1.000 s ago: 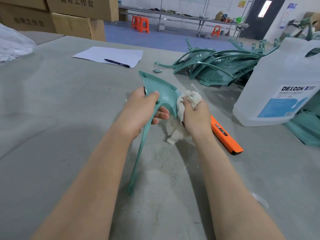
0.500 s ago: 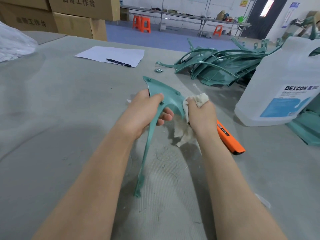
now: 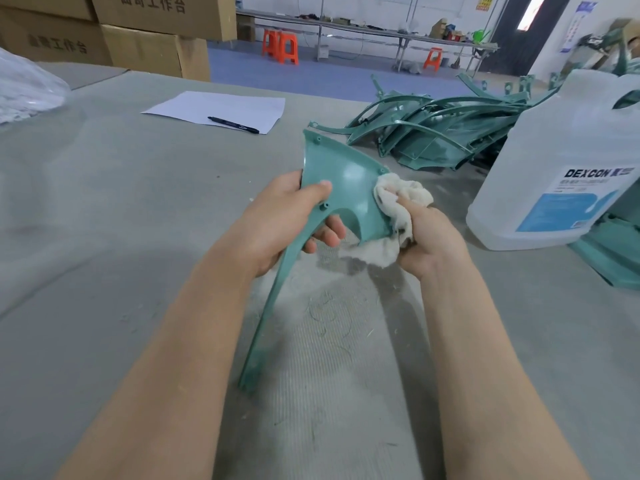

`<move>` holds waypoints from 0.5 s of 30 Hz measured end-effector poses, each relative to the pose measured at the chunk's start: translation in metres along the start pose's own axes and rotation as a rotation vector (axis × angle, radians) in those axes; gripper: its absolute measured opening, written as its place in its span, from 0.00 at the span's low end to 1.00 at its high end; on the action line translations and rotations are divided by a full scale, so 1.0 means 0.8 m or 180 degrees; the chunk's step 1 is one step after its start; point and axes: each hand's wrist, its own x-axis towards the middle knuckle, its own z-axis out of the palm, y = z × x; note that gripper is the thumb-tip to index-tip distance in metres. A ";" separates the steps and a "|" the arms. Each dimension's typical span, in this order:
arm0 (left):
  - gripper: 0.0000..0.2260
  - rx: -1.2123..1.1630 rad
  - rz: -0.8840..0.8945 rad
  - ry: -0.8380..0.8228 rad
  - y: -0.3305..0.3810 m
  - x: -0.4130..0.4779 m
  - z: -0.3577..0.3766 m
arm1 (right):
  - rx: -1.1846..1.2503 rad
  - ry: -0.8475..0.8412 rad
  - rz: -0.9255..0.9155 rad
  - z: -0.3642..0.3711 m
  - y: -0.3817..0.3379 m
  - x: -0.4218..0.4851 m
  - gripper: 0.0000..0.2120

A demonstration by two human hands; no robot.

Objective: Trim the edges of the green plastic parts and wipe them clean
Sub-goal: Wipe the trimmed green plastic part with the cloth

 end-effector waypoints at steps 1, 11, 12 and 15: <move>0.10 0.0066 0.0028 -0.0074 0.001 -0.001 0.001 | -0.0094 0.0126 -0.0126 -0.002 0.001 0.002 0.03; 0.12 -0.0047 -0.0005 -0.0319 0.006 -0.006 0.000 | -0.1199 0.0814 -0.0607 -0.013 0.004 0.011 0.07; 0.12 -0.0038 -0.0032 -0.0314 0.006 -0.006 0.000 | -0.1226 0.0714 -0.0565 -0.013 0.004 0.012 0.05; 0.11 0.0036 -0.0101 -0.0355 0.005 -0.006 -0.002 | -0.0943 0.0477 -0.0540 -0.016 0.003 0.015 0.06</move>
